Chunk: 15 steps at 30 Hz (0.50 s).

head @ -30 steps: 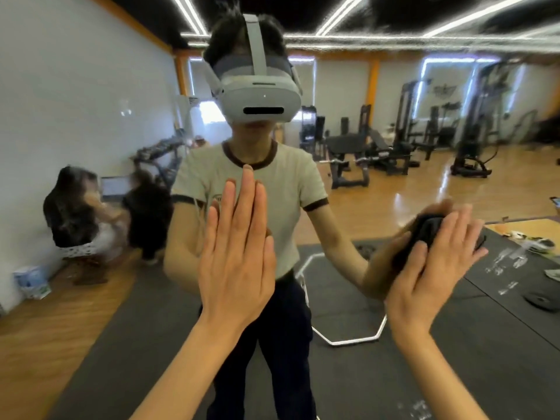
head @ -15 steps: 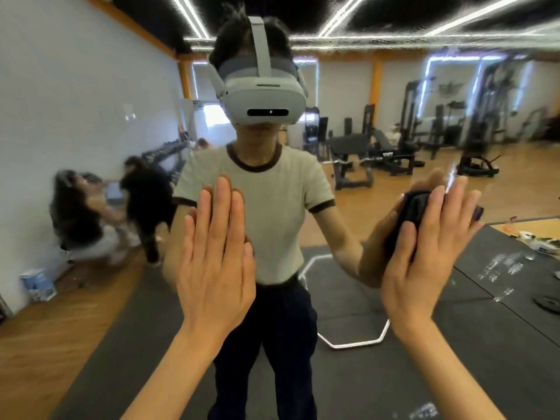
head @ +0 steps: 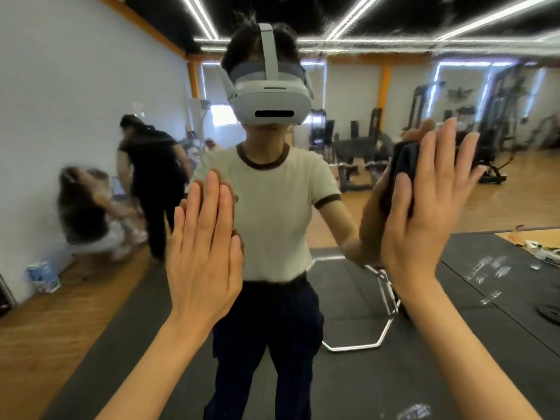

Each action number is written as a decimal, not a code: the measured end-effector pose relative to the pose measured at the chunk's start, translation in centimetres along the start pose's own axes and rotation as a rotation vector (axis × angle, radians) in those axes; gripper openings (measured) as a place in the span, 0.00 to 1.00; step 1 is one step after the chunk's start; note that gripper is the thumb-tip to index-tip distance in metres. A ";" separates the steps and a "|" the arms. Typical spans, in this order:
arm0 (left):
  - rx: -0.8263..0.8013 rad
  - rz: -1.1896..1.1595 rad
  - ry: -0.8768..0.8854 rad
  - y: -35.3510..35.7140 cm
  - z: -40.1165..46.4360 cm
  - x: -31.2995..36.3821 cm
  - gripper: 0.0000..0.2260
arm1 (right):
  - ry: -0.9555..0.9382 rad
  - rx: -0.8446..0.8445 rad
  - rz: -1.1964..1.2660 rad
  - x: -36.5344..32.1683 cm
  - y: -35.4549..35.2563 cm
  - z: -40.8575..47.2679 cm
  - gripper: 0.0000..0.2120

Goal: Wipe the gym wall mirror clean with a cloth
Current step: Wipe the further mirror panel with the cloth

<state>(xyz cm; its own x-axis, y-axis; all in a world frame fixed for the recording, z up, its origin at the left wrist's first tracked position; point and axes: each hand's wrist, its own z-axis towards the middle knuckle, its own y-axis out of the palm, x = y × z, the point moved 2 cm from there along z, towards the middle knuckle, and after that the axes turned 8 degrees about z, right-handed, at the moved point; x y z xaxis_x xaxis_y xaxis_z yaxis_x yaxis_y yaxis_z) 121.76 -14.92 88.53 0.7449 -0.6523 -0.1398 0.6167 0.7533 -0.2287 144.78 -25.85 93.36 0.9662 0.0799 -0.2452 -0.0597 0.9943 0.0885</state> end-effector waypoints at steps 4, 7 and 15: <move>0.018 0.005 -0.012 0.2 0.1 0.1 0.28 | -0.084 -0.030 0.024 -7.1 3.9 -0.7 0.23; 0.021 -0.031 -0.049 0.2 0.2 0.1 0.30 | -0.366 -0.146 0.127 -12.9 7.1 -1.0 0.19; -0.017 -0.080 -0.063 -0.9 0.5 0.6 0.29 | -0.200 -0.020 -0.004 -0.1 -0.3 3.0 0.19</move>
<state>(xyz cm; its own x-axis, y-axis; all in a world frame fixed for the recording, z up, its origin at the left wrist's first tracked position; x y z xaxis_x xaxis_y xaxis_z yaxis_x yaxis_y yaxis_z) 121.84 -15.95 89.15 0.7082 -0.7035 -0.0593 0.6711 0.6969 -0.2528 145.46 -26.39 96.24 0.9969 0.0620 -0.0484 -0.0586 0.9960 0.0678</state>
